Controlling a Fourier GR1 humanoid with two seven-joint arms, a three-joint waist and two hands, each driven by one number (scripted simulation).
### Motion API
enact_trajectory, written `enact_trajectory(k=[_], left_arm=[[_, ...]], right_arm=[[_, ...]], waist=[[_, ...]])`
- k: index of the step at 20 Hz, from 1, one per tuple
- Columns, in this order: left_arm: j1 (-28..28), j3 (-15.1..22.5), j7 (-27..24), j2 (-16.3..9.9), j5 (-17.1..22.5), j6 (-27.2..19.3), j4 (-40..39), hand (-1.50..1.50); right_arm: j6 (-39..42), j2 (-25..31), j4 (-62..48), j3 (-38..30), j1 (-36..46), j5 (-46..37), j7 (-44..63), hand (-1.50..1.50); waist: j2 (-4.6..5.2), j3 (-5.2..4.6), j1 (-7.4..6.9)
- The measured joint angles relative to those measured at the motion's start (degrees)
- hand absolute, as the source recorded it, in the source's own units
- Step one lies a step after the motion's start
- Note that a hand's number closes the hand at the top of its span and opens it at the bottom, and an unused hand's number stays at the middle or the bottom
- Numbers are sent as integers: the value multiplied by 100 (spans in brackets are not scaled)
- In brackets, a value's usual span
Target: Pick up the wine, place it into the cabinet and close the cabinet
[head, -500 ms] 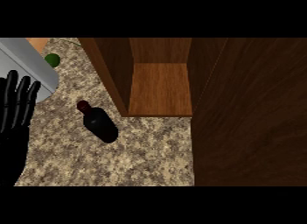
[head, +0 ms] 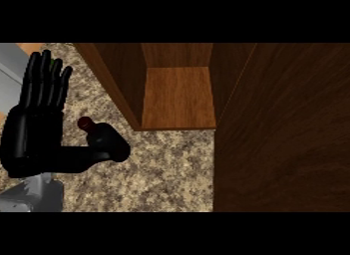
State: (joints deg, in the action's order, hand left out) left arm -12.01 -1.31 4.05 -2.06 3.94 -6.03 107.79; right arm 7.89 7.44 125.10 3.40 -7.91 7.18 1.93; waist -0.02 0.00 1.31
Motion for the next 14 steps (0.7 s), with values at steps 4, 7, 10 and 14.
enact_trajectory(k=[4, 7, 10, 14], left_arm=[[-453, 77, 365, 126, 318, -417, -312, -150], [-723, 255, 462, 167, 400, -750, -517, -150], [-911, 409, 598, 150, 403, -1059, -562, -150], [-1048, 513, 698, 156, 328, -1273, -590, -150]], right_arm=[[235, 166, 310, -71, -195, 499, 475, -150], [323, 234, 507, -200, -251, 759, 722, -150], [386, 201, 760, -198, -414, 857, 890, -150], [354, 159, 865, -325, -265, 983, 1167, -150]], waist=[[-1, 0, -31], [-1, 1, -56], [-3, 0, -76], [-5, -2, -100]])
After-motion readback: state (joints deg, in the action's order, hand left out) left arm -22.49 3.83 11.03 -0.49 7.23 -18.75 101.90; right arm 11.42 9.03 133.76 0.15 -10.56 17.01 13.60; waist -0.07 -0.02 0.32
